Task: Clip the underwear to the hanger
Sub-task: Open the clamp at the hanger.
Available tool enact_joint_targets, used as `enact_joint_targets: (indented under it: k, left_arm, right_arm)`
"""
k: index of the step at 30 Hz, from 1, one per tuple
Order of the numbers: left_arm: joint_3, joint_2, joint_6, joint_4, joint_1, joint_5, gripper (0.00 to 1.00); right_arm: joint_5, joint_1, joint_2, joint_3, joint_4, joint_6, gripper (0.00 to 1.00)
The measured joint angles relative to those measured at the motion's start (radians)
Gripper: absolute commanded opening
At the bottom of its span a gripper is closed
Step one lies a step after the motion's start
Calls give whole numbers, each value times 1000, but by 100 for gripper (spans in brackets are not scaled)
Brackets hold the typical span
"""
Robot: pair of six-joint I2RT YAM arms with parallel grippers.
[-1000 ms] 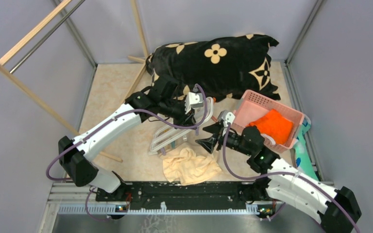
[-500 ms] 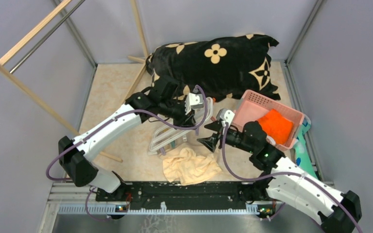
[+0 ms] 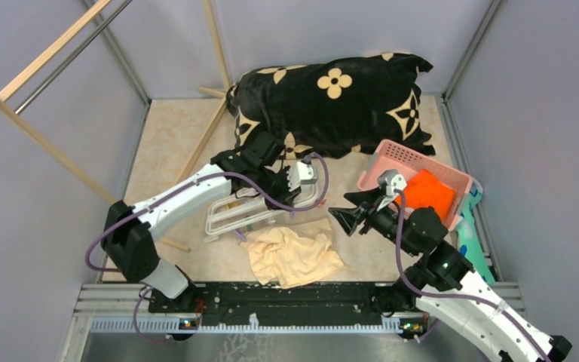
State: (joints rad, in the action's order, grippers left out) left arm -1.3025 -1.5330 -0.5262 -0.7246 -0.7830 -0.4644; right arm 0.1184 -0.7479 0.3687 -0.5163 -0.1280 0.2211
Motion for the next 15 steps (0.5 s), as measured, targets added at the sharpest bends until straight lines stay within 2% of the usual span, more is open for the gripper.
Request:
enact_joint_targets:
  k: [9,15]
  left_arm:
    - [-5,-106,-37,-23,0,37,0]
    - [-6,-124,-36,-24,0,54,0]
  right_arm:
    - [-222,0,133,39,-146,162,60]
    - [-178,44,251,75,-140,198,60]
